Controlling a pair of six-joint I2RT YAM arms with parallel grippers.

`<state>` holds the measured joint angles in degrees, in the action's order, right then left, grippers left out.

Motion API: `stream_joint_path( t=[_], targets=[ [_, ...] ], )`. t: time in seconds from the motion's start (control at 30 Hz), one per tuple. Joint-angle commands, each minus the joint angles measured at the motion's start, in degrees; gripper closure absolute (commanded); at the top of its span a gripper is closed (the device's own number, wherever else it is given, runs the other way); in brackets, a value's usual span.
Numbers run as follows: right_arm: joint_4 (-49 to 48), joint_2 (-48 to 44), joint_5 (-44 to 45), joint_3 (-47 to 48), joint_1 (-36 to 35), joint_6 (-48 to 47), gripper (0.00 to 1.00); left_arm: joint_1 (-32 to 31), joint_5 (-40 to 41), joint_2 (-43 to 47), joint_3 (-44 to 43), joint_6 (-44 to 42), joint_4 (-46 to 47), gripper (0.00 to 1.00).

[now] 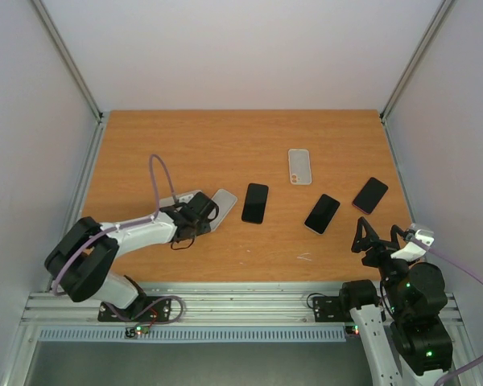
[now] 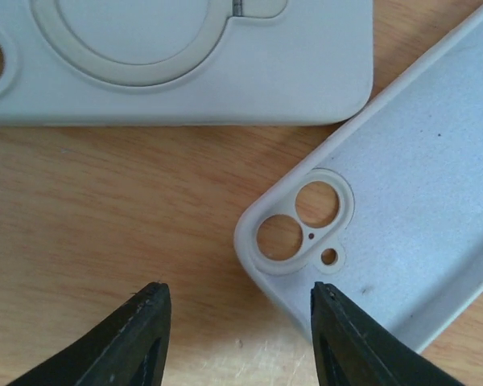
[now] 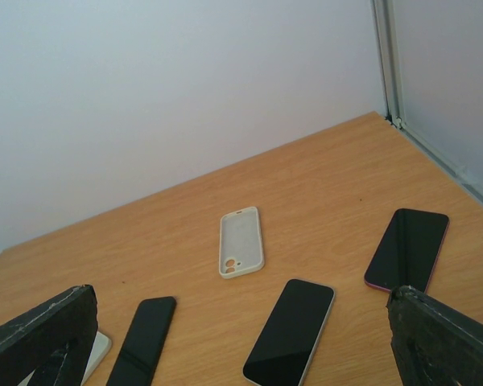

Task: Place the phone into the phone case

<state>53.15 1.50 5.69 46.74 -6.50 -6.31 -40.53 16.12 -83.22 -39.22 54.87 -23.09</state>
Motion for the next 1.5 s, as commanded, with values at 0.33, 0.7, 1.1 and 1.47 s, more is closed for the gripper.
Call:
stream_joint_path(
  t=[0.33,0.7,1.1,1.47],
  targets=[
    [-0.4,-0.7,-0.4,0.0,-0.5,-0.4,0.02,-0.3,-0.2,-5.5,-1.3,1.3,5.8,0.82],
    [-0.3,-0.7,-0.5,0.1,-0.6,-0.4,0.01,-0.3,2.9,0.2,-1.3,-5.5,-2.0,1.0],
    [-0.4,-0.7,-0.7,0.2,-0.7,-0.4,0.02,-0.3,-7.1,1.8,-8.8,-35.0,-6.5,1.0],
    [-0.6,-0.6,-1.0,0.0,-1.0,-0.5,0.01,-0.3,-17.6,-3.7,-13.0,-53.3,-2.8,1.0]
  ],
)
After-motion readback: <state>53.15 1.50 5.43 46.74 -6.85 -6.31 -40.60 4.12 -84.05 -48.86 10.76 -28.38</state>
